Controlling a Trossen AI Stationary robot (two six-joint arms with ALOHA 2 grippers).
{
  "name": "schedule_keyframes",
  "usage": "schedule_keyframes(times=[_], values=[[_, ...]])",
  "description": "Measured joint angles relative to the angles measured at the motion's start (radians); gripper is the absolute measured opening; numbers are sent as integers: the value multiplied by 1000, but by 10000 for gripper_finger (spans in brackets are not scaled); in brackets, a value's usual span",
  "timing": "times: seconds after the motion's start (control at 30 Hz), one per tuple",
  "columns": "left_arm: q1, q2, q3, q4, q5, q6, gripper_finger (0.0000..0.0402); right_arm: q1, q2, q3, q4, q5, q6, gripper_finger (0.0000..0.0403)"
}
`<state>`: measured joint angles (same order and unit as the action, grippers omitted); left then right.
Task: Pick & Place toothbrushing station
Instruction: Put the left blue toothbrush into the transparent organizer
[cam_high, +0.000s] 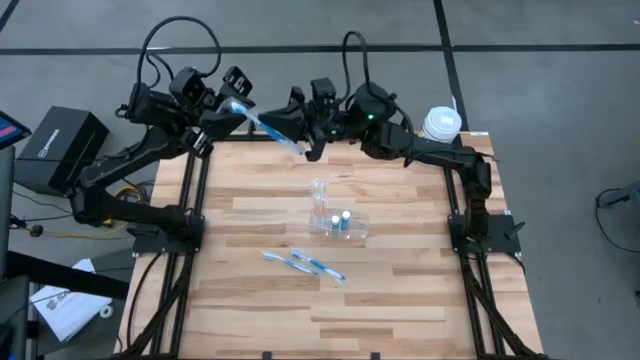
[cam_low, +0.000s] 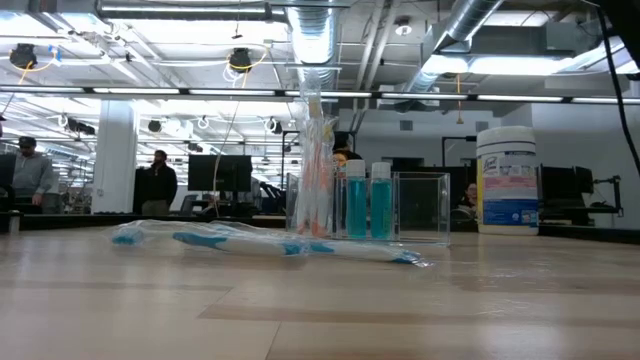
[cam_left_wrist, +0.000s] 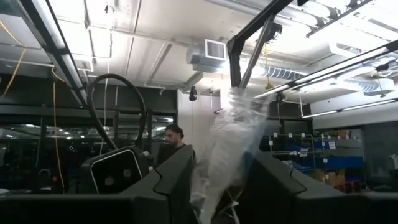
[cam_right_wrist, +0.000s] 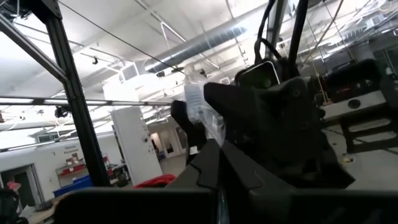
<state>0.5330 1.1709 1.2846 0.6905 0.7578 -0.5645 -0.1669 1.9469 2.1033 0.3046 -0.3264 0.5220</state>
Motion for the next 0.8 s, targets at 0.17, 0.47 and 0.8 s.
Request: schedule_keyframes(times=[0.17, 0.47, 0.8], values=[[5, 1, 0, -2, 1, 1, 109, 1, 0, 0, -2, -1, -1, 0], [20, 1, 0, -8, -2, 7, 27, -2, 0, 0, 8, -5, -1, 0], [31, 2, 0, -11, -1, 7, 11, -7, 1, -1, 29, -35, -15, 9]])
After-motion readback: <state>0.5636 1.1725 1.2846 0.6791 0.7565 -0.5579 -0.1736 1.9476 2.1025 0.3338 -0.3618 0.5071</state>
